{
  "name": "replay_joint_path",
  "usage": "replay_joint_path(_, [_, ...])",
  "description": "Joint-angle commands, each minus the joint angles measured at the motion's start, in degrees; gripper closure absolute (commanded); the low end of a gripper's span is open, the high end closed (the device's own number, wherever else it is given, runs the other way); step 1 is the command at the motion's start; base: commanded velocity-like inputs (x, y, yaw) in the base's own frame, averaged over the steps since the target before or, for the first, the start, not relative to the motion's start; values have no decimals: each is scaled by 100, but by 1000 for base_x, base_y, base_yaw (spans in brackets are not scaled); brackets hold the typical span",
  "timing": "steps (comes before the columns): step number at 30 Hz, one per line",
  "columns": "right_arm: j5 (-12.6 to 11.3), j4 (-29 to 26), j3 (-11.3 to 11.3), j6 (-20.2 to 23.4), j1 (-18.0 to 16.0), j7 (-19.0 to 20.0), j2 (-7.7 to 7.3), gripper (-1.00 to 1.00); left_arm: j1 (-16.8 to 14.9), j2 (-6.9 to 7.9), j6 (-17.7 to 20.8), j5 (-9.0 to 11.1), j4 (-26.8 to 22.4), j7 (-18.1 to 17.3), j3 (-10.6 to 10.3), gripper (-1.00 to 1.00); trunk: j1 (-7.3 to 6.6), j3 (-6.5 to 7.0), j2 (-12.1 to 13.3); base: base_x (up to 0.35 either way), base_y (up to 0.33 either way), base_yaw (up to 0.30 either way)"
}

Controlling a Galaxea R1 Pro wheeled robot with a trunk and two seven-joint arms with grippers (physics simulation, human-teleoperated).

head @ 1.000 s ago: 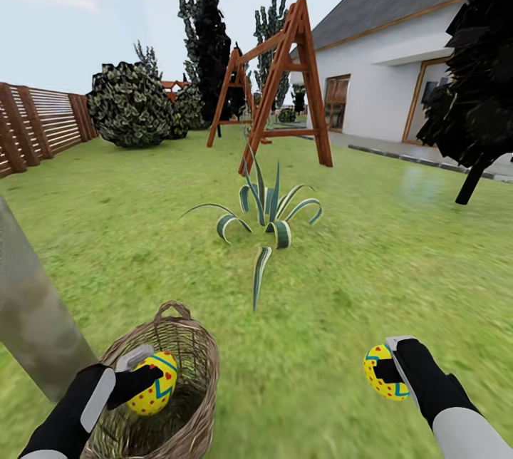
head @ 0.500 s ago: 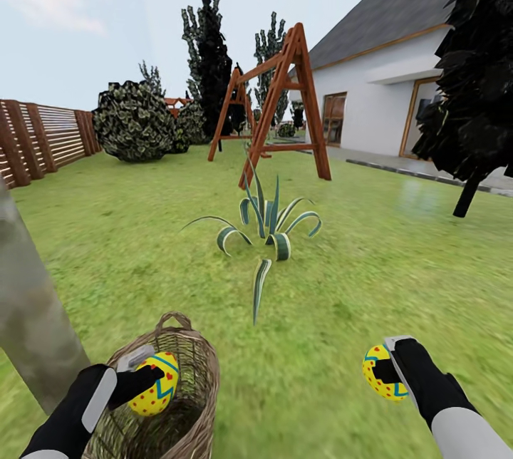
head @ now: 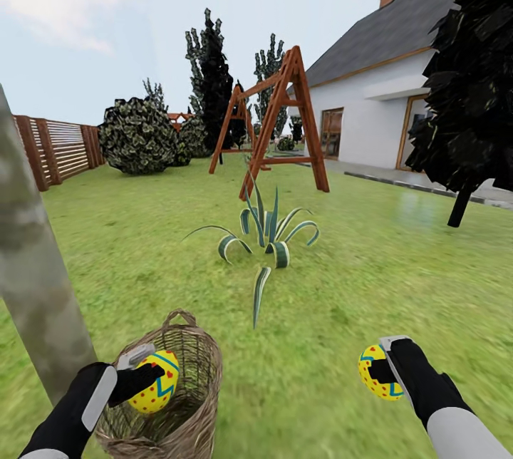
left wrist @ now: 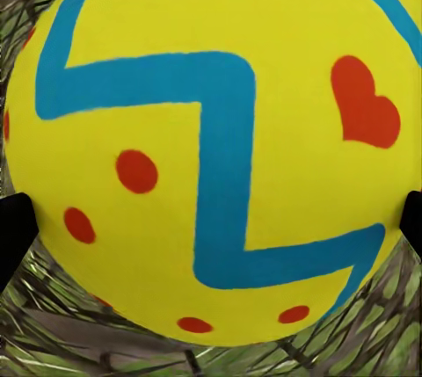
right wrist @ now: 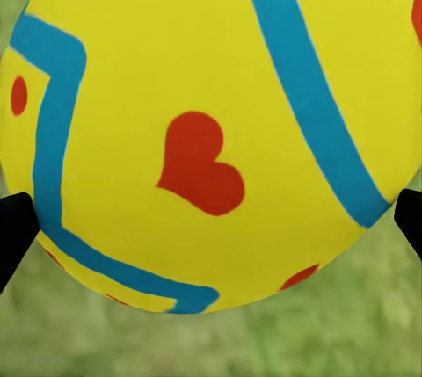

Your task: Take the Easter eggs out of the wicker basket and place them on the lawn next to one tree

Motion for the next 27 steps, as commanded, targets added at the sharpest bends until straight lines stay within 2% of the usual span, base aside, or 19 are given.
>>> replay_joint_path(1, [51, -6, -18, 7, -2, 58, -2, 100, -2, 4, 19, 43, -42, 12, 7, 100, -1, -7, -3, 0, 0, 0])
replay_joint_path(6, [-14, 60, -37, -36, -2, 111, -18, 100, -2, -2, -16, 46, -81, 7, 6, 100, -1, -7, -3, 0, 0, 0])
replay_joint_path(12, [17, 103, -32, -35, -2, 106, -13, 100, -2, -25, -24, 46, -73, 7, 6, 100, -1, -7, -3, 0, 0, 0])
replay_joint_path(13, [21, 109, -37, -29, -2, 99, -24, 100, -2, -94, -24, 38, -64, 9, 5, 100, -4, 15, -2, -80, 0, 0])
replay_joint_path(15, [20, 109, -38, -29, -2, 97, -27, 100, -2, -131, -25, 24, -56, 15, 5, 100, -9, 60, 1, -281, 0, 0])
replay_joint_path(18, [20, 109, -38, -28, -2, 96, -20, 100, -2, -129, -26, 33, -60, 16, 6, 100, -17, 126, 5, -262, 0, 0])
replay_joint_path(27, [29, 118, -30, -32, -2, 98, -7, 100, -2, -125, -26, 38, -71, 16, 15, 100, -40, 326, 17, -12, 0, 0])
